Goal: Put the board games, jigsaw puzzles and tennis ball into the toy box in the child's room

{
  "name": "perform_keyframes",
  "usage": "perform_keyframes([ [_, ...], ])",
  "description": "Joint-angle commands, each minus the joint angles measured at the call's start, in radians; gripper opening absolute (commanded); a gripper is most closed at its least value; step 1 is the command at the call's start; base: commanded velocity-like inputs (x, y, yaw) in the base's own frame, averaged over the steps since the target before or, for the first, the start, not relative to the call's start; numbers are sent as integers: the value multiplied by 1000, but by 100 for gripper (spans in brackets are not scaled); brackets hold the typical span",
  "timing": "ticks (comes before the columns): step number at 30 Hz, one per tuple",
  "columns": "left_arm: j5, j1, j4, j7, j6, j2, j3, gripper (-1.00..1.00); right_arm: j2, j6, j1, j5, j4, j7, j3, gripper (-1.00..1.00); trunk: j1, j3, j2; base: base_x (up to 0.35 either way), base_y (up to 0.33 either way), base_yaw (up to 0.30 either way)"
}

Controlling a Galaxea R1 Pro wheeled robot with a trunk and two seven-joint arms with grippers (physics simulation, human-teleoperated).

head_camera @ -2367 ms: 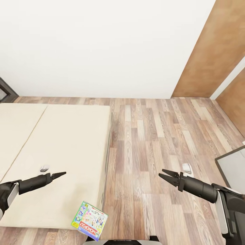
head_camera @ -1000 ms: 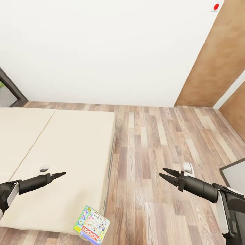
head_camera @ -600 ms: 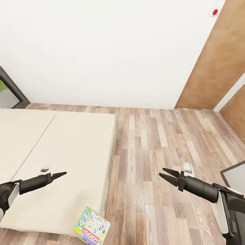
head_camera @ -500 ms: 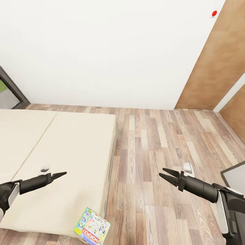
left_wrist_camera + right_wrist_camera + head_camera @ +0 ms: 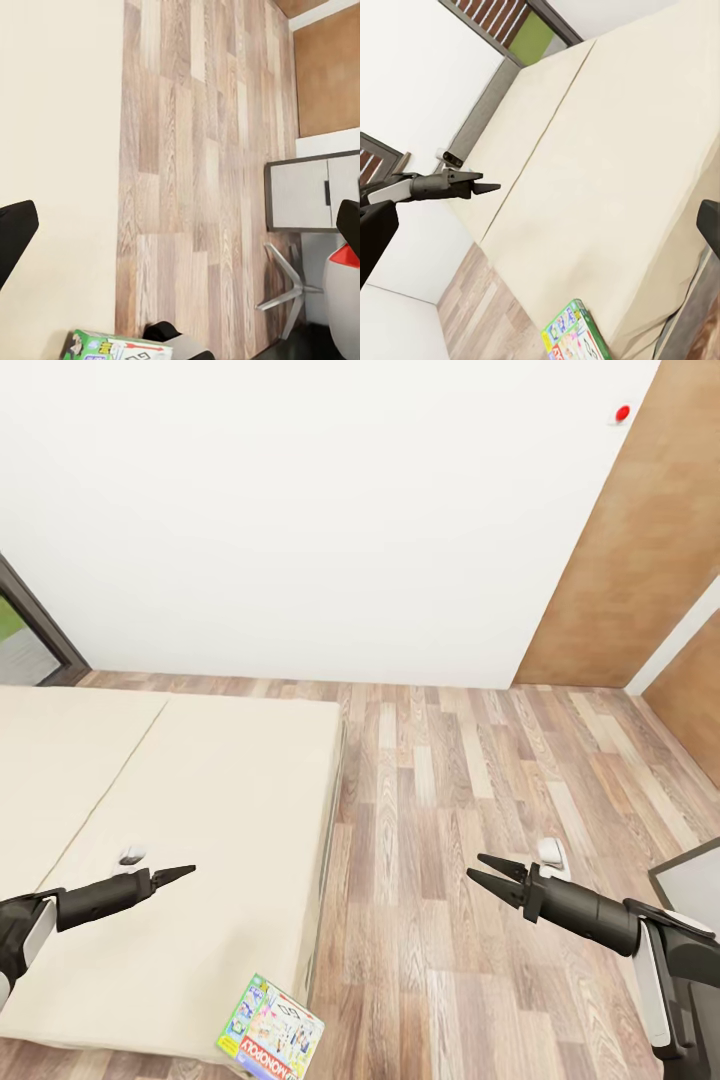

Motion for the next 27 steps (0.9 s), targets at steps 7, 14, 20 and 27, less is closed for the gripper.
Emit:
perform_keyframes([
  [7,0,-1,0,-3,10,-1,2,100,0,9,-1,-3,0,2,-1,100,0,2,-1,0,0,0],
  [14,0,-1,1,-2,10,-1,3,100,0,9,-1,-3,0,2,-1,100,0,10,-1,0,-16,4],
  [20,0,-1,1,-1,11,-1,3,100,0,10,-1,-3,0,1,-2,100,0,14,-1,0,-73,19],
  [27,0,-1,1,-5,11,0,3,100,0,10,-1,-2,1,-4,-1,100,0,16,-1,0,-29,6],
])
